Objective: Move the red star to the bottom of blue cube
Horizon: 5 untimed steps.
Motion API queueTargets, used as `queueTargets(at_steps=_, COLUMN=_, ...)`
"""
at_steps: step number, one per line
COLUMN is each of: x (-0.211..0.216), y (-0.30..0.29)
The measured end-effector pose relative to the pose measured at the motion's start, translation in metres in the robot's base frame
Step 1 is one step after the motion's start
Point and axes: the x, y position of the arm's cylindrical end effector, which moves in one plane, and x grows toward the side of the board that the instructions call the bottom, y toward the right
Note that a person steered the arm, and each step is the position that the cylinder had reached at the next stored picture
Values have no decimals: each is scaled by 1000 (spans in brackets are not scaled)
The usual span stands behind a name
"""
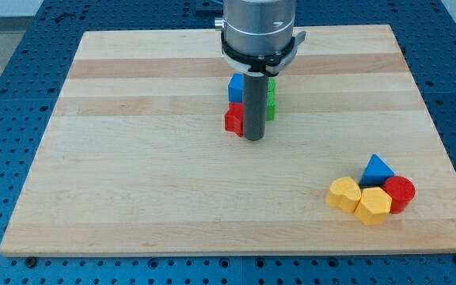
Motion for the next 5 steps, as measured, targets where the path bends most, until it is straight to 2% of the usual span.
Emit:
queueTargets(at_steps=2, x=1, y=-4)
queueTargets(at_steps=4, x=3, y=-35)
queueTargets(at_steps=5, x=-9, y=-43)
